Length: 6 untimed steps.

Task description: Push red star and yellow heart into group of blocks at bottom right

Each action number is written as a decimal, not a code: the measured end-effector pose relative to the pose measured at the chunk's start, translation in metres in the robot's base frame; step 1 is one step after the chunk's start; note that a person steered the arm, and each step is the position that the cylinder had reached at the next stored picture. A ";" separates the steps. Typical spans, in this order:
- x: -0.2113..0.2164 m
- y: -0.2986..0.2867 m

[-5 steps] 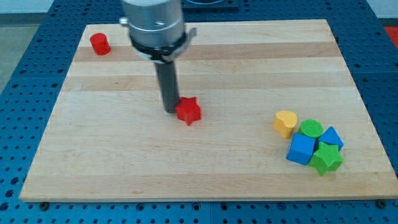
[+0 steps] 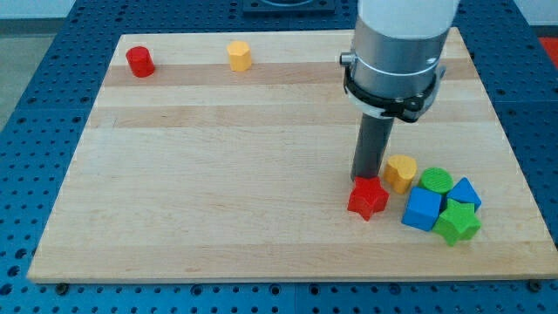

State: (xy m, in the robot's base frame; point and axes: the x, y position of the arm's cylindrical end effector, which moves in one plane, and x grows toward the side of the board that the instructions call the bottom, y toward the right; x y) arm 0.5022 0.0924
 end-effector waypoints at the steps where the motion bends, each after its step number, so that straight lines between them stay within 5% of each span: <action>1: -0.012 -0.013; 6: 0.001 -0.008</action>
State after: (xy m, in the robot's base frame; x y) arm 0.5031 0.0846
